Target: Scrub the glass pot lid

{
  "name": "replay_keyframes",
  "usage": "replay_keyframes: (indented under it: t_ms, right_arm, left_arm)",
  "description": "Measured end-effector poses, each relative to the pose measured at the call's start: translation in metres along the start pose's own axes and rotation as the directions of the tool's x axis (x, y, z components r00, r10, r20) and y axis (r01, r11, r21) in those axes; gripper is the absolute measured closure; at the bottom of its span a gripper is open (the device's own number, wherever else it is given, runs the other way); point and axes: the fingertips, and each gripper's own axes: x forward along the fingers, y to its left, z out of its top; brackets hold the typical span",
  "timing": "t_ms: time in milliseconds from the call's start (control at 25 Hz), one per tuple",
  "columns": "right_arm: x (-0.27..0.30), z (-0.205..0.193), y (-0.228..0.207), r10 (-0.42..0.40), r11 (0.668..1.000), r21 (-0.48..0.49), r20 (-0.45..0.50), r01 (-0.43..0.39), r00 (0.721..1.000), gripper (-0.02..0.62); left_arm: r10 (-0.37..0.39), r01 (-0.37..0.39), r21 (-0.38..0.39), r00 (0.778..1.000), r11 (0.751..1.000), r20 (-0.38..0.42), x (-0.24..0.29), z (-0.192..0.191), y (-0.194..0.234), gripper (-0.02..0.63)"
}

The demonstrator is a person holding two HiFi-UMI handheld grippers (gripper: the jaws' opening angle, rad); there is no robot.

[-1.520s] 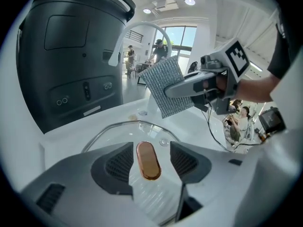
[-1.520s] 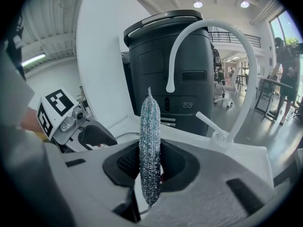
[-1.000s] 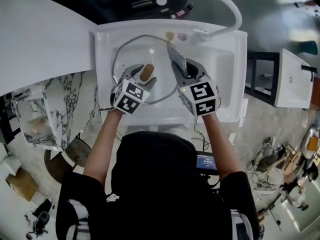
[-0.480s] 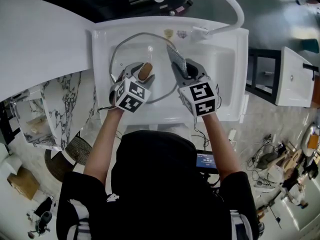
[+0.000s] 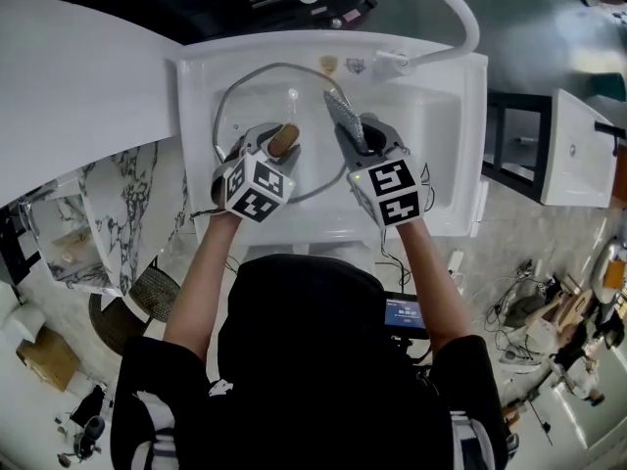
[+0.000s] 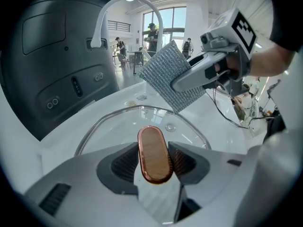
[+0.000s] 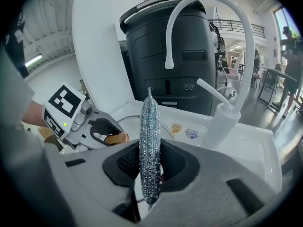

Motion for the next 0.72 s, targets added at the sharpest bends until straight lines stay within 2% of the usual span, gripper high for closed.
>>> replay_keyframes:
  t_ms: [120, 280, 480, 720]
  right_arm:
    - [0.004, 0.0, 0.002, 0.011, 0.999, -0.039, -0.023, -0.012, 1.0, 0.529]
    - [0.011, -0.008, 0.011, 0.069, 0.986, -0.145, -0.109, -0.085, 0.992, 0.529]
    - [0.015, -0.016, 0.008, 0.031, 0.922, -0.367, -0.24, -0.12, 0.97, 0.529]
    - [0.024, -0.015, 0.004, 0.019, 0.859, -0.48, -0.316, -0.177, 0.949, 0.529]
  left_arm:
    - [-0.007, 0.007, 0.009, 1.0, 1.0, -0.003, 0.0, 0.0, 0.0, 0.419]
    - [-0.017, 0.017, 0.019, 1.0, 1.0, -0.007, 0.0, -0.001, 0.0, 0.425]
    - [-0.024, 0.024, 0.018, 1.0, 1.0, -0.003, -0.001, -0.001, 0.0, 0.43]
    - [-0.024, 0.024, 0.022, 1.0, 0.999, 0.005, -0.003, -0.001, 0.0, 0.433]
